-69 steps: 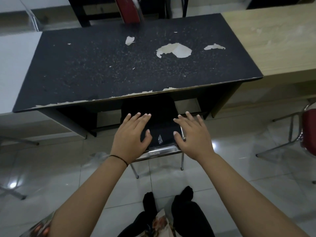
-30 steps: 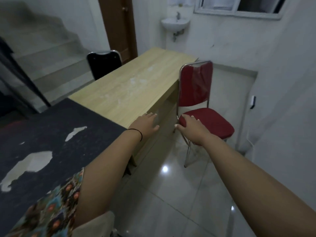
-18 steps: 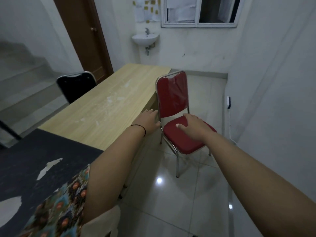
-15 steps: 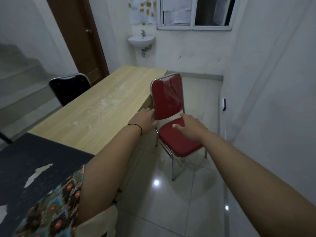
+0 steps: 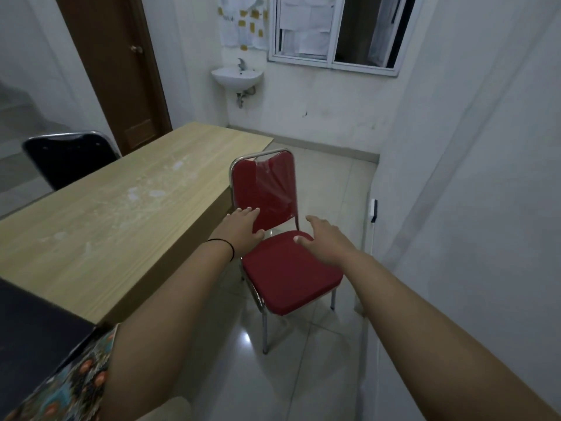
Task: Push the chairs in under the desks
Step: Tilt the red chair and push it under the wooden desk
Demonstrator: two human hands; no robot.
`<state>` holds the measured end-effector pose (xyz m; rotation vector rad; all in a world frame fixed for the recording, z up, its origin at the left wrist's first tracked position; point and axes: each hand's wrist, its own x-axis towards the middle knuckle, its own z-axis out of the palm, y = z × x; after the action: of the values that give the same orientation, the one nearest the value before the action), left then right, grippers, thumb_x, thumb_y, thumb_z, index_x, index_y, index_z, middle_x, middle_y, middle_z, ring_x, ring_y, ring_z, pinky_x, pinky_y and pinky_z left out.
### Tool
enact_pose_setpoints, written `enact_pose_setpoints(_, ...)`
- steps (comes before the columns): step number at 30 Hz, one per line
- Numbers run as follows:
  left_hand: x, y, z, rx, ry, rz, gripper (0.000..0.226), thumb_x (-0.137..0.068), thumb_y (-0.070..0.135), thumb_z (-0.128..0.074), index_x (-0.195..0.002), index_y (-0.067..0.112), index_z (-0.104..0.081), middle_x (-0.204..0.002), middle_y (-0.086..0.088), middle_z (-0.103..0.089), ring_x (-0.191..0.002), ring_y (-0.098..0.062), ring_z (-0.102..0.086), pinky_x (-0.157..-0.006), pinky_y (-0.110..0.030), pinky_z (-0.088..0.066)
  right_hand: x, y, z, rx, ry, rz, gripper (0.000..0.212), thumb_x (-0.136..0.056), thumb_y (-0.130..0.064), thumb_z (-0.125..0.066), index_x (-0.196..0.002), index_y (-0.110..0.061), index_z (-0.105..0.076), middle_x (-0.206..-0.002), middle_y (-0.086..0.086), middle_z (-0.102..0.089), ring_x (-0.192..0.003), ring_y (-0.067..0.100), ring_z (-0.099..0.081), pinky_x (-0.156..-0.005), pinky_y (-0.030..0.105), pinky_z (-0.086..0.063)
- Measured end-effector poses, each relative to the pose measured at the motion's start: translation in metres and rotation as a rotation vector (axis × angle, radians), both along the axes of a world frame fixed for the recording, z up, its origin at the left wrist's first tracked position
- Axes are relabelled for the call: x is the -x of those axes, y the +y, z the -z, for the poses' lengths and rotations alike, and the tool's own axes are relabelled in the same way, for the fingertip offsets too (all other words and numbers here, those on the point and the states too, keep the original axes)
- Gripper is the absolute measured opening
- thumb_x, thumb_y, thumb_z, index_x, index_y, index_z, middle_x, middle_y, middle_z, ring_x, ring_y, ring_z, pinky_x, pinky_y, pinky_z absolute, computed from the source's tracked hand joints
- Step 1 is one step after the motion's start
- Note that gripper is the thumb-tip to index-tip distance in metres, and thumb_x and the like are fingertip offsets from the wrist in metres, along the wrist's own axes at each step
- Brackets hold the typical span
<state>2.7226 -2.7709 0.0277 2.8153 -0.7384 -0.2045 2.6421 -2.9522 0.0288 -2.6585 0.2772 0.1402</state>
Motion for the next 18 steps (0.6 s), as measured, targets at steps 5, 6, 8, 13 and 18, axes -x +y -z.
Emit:
enact_pose_setpoints(5,-0.036,-0.029,0.014,-0.007,0.047,-0.018,0.062,-0.097,0.036,-0.041,-0.149,0.014,-0.016,-0.155,-0.007,-0.018,-0.143,-0.024,-0.014,-0.115,-0.041,-0.011,-0.041,-0.035,0.016,-0.026,0.026,0.004,0.07,-0.093,-0.047,-0.051,-0.15,-0.018,-0.02,-0.151,0.014,-0.031,-0.136,0.035,-0.033,-0.112,0.046,-0.029)
enact_pose_setpoints(6,-0.045,-0.035,0.017,-0.003,0.051,-0.022,0.062,-0.097,0.037,-0.041,-0.149,0.014,-0.016,-0.155,-0.007,-0.018,-0.143,-0.024,-0.014,-0.115,-0.041,-0.011,-0.05,-0.041,0.018,-0.029,0.029,0.002,0.07,-0.093,-0.046,-0.051,-0.15,-0.018,-0.021,-0.151,0.014,-0.031,-0.136,0.035,-0.033,-0.112,0.046,-0.029)
enact_pose_setpoints(8,-0.07,-0.048,0.023,0.007,0.055,-0.03,0.062,-0.097,0.037,-0.041,-0.149,0.014,-0.017,-0.155,-0.008,-0.018,-0.143,-0.024,-0.014,-0.115,-0.041,-0.012,-0.077,-0.054,0.023,-0.038,0.028,-0.007,0.07,-0.093,-0.045,-0.051,-0.15,-0.018,-0.021,-0.151,0.014,-0.031,-0.136,0.035,-0.033,-0.111,0.045,-0.029)
enact_pose_setpoints(13,-0.137,-0.074,0.035,0.041,0.068,-0.055,0.062,-0.096,0.035,-0.043,-0.149,0.013,-0.018,-0.155,-0.009,-0.019,-0.143,-0.025,-0.015,-0.115,-0.041,-0.014,-0.15,-0.08,0.028,-0.033,0.019,-0.044,0.068,-0.093,-0.042,-0.052,-0.149,-0.016,-0.022,-0.149,0.014,-0.034,-0.134,0.033,-0.035,-0.111,0.041,-0.028)
enact_pose_setpoints(18,-0.206,-0.099,0.045,0.065,0.109,-0.106,0.062,-0.096,0.034,-0.044,-0.148,0.012,-0.019,-0.154,-0.011,-0.02,-0.142,-0.028,-0.016,-0.116,-0.042,-0.016,-0.216,-0.104,0.032,-0.027,0.038,-0.073,0.068,-0.093,-0.041,-0.053,-0.149,-0.016,-0.023,-0.148,0.013,-0.036,-0.134,0.033,-0.036,-0.11,0.039,-0.028)
